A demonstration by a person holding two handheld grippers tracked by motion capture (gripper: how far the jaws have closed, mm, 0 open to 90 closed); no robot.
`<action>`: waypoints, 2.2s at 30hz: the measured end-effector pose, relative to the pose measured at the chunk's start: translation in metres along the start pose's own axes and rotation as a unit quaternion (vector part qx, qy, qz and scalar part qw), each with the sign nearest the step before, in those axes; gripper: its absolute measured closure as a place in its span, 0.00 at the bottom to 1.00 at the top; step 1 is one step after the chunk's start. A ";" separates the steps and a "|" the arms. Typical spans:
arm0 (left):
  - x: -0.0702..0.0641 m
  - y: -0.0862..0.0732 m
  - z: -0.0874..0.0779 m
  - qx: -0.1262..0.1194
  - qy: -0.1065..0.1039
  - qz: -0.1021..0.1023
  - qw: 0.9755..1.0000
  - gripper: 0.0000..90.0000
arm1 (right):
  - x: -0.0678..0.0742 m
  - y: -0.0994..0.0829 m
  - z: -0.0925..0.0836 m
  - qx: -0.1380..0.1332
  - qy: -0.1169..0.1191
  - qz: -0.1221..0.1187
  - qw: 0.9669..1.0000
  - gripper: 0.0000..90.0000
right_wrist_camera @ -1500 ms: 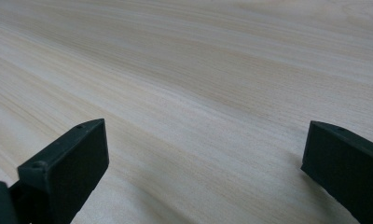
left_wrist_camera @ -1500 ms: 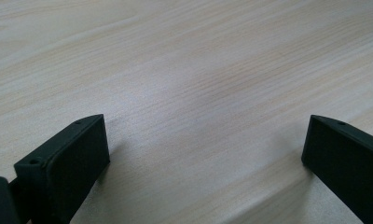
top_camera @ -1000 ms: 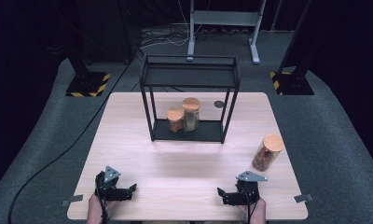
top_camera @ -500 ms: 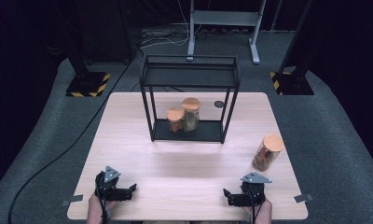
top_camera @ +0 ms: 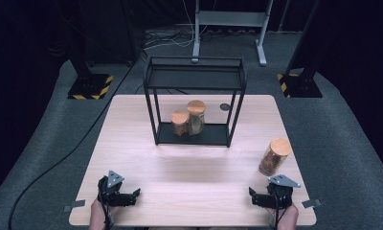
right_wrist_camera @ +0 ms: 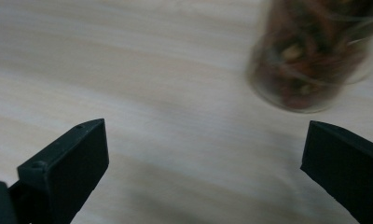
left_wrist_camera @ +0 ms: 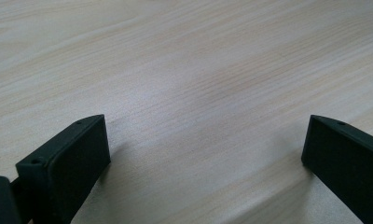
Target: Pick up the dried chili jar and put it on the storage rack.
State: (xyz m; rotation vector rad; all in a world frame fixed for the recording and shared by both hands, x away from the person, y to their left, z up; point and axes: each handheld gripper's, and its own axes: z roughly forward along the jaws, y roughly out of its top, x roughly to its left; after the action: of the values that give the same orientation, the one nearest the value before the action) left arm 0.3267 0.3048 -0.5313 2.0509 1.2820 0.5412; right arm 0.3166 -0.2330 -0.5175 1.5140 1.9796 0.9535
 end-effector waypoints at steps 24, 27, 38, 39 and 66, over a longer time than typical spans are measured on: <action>0.000 0.000 0.000 0.000 -0.003 -0.001 1.000 0.00 | -0.041 0.072 -0.004 -0.143 -0.044 0.017 0.989 0.00; 0.000 0.000 0.000 0.000 -0.003 -0.001 1.000 0.00 | -0.041 0.074 -0.001 -0.155 -0.041 0.014 0.987 0.00; 0.000 0.000 0.000 0.001 -0.003 0.000 1.000 0.00 | -0.043 0.069 0.001 -0.188 -0.044 0.035 0.981 0.16; 0.000 0.000 0.000 0.001 -0.003 0.000 1.000 0.00 | -0.044 0.068 0.000 -0.192 -0.041 0.039 0.980 0.21; 0.000 0.000 0.000 0.000 -0.003 0.000 1.000 0.00 | -0.036 0.068 -0.013 -0.199 -0.035 0.039 0.979 0.27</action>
State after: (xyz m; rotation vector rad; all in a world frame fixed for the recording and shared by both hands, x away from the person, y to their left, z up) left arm 0.3268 0.3048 -0.5314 2.0519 1.2785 0.5343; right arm 0.3600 -0.2605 -0.4589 1.3821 1.5716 1.2247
